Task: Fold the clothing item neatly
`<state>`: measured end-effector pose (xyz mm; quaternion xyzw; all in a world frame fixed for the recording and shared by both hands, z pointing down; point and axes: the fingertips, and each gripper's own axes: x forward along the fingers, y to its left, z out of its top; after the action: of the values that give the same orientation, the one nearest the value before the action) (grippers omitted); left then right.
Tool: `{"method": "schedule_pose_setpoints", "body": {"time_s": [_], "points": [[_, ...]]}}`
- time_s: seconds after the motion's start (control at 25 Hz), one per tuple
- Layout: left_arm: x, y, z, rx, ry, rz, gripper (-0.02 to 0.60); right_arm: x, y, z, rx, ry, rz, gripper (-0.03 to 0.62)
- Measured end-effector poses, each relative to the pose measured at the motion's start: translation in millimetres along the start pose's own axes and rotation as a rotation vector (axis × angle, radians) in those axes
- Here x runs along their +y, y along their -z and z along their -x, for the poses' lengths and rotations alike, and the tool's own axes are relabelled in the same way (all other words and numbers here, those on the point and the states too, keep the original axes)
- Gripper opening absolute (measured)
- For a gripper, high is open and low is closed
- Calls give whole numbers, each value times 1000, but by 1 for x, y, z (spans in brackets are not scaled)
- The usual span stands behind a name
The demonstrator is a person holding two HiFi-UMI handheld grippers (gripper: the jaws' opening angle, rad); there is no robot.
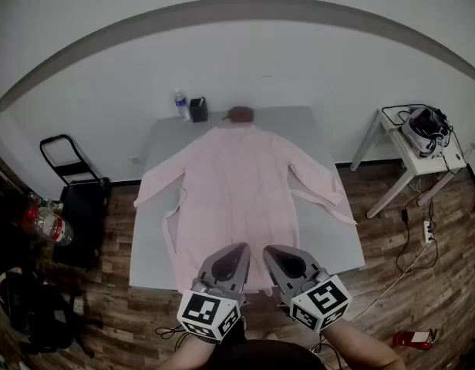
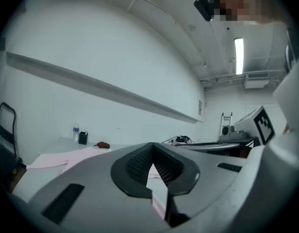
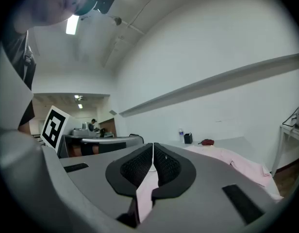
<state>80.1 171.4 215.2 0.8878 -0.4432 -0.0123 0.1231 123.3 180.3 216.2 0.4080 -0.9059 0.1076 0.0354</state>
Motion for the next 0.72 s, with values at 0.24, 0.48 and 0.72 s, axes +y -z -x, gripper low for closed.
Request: {"method": "schedule_pose_setpoints", "body": {"time_s": [0.24, 0.48, 0.72], "points": [[57, -9, -42, 12, 47, -20, 5, -27, -4, -67, -2, 57, -13, 17], [81, -11, -81, 24, 129, -22, 5, -62, -9, -96, -1, 165, -34, 17], [88, -1, -124, 42, 190, 6, 5, -103, -1, -113, 20, 243, -65, 17]]}}
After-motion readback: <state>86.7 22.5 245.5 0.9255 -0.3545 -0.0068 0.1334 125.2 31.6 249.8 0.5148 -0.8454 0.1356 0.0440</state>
